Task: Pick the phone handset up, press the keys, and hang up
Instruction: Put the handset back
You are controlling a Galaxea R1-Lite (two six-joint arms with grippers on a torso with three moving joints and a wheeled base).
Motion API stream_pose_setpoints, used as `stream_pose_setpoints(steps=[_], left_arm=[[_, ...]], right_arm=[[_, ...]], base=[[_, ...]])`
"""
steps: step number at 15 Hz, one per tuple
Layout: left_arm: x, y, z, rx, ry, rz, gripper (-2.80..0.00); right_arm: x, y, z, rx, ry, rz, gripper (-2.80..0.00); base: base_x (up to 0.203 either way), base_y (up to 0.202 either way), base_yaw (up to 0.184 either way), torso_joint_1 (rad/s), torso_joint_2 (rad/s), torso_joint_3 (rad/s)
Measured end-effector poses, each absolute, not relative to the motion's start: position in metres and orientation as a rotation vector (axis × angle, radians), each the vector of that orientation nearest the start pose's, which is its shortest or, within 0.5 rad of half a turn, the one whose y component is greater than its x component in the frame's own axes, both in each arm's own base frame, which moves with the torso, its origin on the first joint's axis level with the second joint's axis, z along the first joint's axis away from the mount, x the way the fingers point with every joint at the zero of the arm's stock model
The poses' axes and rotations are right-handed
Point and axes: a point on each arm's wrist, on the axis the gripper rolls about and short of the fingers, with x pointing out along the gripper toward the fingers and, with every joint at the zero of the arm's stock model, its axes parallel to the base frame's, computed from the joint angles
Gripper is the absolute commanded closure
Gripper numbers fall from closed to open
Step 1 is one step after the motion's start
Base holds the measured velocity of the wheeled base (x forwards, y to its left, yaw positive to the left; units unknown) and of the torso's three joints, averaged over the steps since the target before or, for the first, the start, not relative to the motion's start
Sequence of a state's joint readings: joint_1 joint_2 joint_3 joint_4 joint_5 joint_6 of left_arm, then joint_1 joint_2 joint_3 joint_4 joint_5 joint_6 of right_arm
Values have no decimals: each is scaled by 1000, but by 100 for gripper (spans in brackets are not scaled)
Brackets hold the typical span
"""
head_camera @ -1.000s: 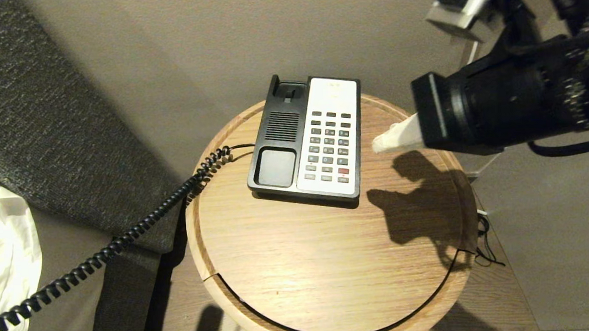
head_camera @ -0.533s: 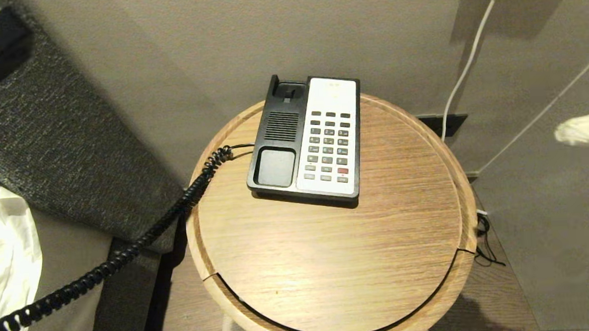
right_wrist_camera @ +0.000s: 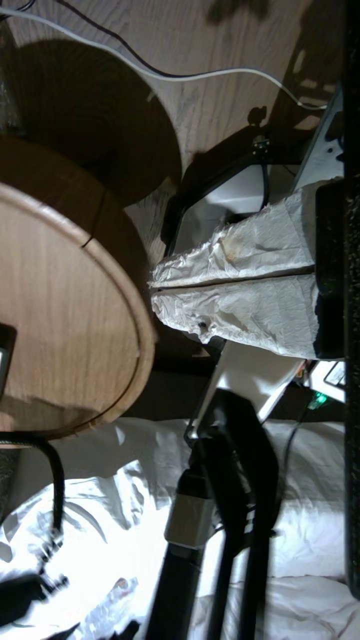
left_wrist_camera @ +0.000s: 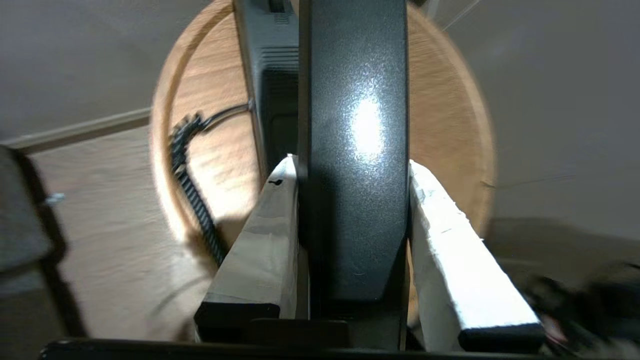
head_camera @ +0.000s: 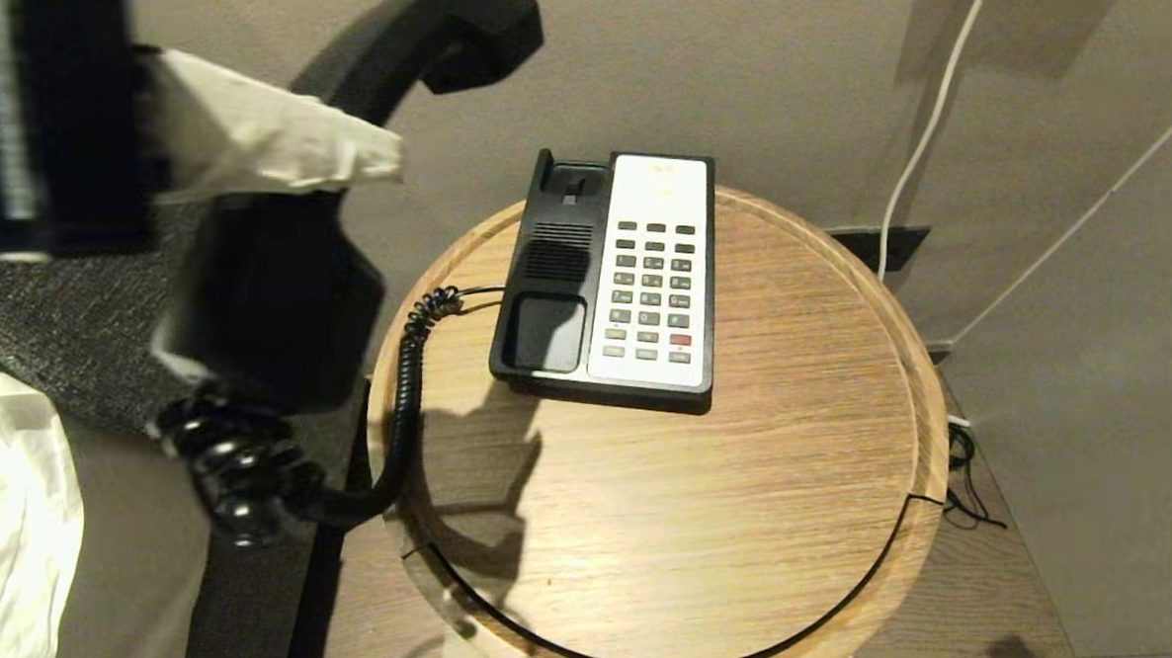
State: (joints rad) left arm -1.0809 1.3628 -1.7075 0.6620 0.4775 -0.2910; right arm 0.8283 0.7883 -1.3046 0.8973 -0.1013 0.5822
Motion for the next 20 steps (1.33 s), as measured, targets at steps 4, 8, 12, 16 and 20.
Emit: stream_pose_setpoints(steps=[4,8,12,16,20], left_arm=[[121,-206,380,-8,348,-460,0],[150,-236,366,-8,381,-377,0],[178,-240,354,-7,394,-282,0],[190,-243,350,-13,389,-250,0],[198,-248,344,-11,392,-237,0]], right_arm=[[-21,-26,313,392,518,605,0],[-36,-42,307,408,493,619,0],[-43,-50,303,415,482,633,0],[-44,-51,302,418,486,649,0],[-45,-52,300,418,486,652,0]], base=[[0,0,0,0,0,0],[0,0,0,0,0,0],[0,0,0,0,0,0],[0,0,0,0,0,0],[0,0,0,0,0,0]])
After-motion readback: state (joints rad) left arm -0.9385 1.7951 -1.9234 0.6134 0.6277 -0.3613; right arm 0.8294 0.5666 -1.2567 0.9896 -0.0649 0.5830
